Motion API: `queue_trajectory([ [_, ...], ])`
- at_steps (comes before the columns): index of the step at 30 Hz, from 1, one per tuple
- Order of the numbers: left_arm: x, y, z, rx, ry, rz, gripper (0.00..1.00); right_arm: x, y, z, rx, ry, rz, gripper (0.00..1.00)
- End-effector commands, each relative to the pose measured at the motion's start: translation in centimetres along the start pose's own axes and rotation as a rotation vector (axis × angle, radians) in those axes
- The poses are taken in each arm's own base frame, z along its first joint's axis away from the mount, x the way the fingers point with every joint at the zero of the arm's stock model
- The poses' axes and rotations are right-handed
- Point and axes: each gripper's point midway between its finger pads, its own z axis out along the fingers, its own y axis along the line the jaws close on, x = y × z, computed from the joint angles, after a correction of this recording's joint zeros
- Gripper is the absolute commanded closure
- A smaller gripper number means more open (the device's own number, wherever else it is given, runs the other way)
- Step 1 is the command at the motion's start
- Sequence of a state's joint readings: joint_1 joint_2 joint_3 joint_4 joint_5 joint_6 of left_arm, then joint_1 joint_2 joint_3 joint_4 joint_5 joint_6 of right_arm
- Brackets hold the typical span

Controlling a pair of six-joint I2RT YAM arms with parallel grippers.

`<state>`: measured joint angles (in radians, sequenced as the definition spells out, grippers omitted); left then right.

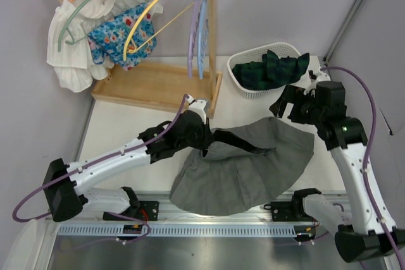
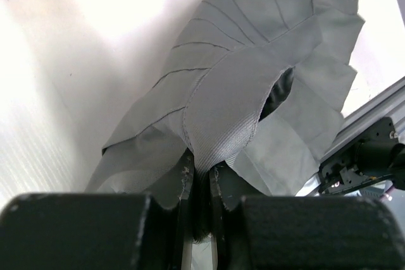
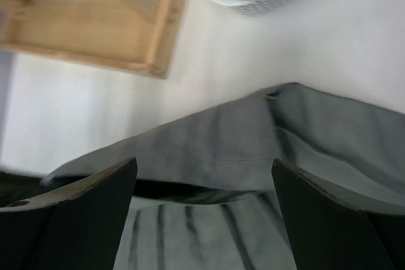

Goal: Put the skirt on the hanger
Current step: Move the skirt to the center of the board

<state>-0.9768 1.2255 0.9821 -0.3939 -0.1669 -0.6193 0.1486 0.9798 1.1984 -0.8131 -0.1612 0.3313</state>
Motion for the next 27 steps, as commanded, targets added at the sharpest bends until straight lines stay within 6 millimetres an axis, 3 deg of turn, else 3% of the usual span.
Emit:
queue_trajectory([
  [1, -0.7, -0.6, -0.2, 0.030, 0.007, 0.012, 0.86, 3.1, 4.7, -2.7, -0.261, 0.040, -0.063, 0.05],
  [4, -0.6, -0.4, 0.0, 0.034, 0.012, 0.008, 0.86, 7.1, 6.1, -2.2, -0.353, 0.043, -0.075, 0.08],
  [6, -0.4, -0.4, 0.0, 0.036, 0.017, 0.013, 0.86, 9.1, 5.2, -1.3, -0.317, 0.042, -0.124, 0.10],
  [7, -0.5, -0.5, -0.2, 0.047, 0.014, 0.012, 0.86, 8.8, 4.0, -1.2, -0.245, -0.010, -0.155, 0.11],
  [10, -0.4, -0.4, -0.6, 0.055, 0.013, 0.025, 0.86, 9.2, 4.2, -0.8, -0.235, -0.049, -0.309, 0.12],
  [12, -0.1, 0.1, -0.7, 0.050, 0.018, 0.022, 0.86, 9.6, 5.9, -0.7, -0.303, -0.059, -0.419, 0.12],
  [13, 0.0, 0.3, -0.8, 0.046, 0.018, 0.010, 0.86, 9.1, 5.6, -0.3, -0.263, -0.081, -0.442, 0.12],
  [16, 0.5, 1.2, -1.2, 0.039, 0.011, -0.017, 0.86, 10.4, 6.6, 1.6, -0.237, -0.052, -0.588, 0.15],
  [17, 0.2, 1.2, -1.6, 0.046, -0.004, -0.024, 0.86, 11.7, 7.4, 2.4, -0.243, -0.021, -0.647, 0.16],
  [19, 0.1, 1.5, -2.0, 0.048, -0.015, -0.030, 0.86, 11.8, 7.7, 3.7, -0.172, -0.044, -0.723, 0.17],
  [27, 0.4, 2.5, -3.0, 0.027, -0.039, -0.026, 0.86, 12.3, 8.5, 7.6, -0.118, -0.049, -0.794, 0.16],
])
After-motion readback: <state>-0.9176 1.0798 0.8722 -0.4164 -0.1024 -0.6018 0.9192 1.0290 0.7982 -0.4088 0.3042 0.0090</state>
